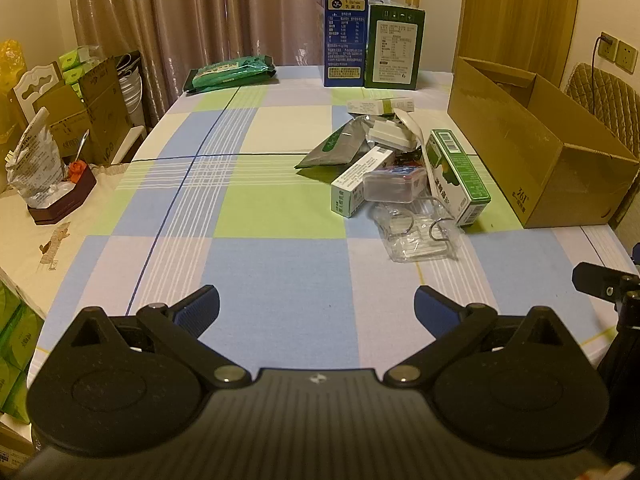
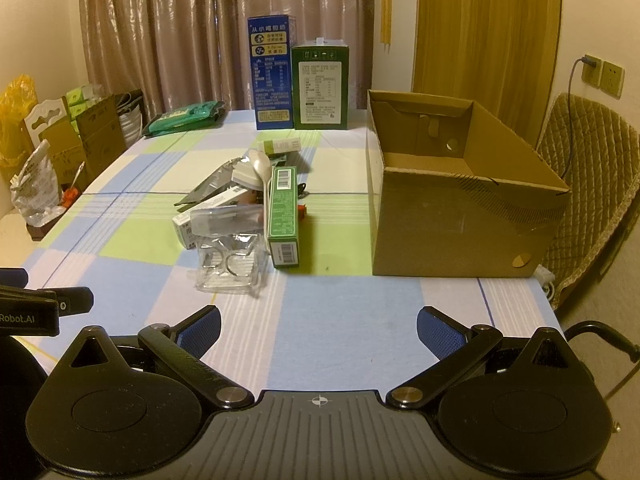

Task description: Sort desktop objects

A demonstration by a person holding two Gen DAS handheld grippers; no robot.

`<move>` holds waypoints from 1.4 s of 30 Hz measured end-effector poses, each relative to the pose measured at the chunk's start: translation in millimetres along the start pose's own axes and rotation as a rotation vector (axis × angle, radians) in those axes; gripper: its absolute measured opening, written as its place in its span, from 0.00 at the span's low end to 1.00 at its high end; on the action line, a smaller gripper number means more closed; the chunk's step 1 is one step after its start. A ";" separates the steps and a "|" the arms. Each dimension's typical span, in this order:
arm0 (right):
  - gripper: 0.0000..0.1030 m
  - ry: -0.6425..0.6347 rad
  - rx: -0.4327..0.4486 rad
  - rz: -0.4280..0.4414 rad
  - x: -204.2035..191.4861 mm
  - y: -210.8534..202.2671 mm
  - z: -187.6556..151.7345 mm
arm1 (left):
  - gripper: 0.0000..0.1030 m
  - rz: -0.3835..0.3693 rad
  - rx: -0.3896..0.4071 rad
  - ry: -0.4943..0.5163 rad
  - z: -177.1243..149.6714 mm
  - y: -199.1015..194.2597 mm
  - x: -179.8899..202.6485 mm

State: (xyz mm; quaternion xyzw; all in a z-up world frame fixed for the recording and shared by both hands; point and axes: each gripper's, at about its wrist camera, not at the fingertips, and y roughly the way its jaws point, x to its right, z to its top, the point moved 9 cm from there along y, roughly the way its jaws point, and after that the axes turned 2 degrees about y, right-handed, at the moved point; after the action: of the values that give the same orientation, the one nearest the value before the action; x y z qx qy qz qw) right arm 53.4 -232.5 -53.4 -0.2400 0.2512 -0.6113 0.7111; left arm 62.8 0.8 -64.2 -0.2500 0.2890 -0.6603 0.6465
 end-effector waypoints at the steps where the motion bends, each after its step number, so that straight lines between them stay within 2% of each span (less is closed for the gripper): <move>1: 0.98 0.001 -0.001 0.002 0.7 0.2 -0.1 | 0.99 0.000 0.000 0.000 0.0 0.0 0.0; 27: 0.98 -0.011 -0.006 -0.003 -2.2 2.2 -1.9 | 0.99 -0.018 -0.015 0.000 -6.6 4.1 0.9; 38: 0.98 -0.008 -0.012 -0.002 -2.3 3.0 -2.7 | 0.99 -0.077 -0.053 -0.036 -1.5 1.9 -0.9; 42: 0.98 0.011 -0.003 -0.007 0.8 2.5 0.4 | 0.99 -0.084 -0.036 -0.011 5.8 -0.8 0.9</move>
State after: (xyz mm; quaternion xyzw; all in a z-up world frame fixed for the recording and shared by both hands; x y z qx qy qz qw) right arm 55.6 -232.9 -54.8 -0.2386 0.2554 -0.6146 0.7072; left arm 66.3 -0.4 -59.6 -0.2770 0.2865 -0.6801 0.6153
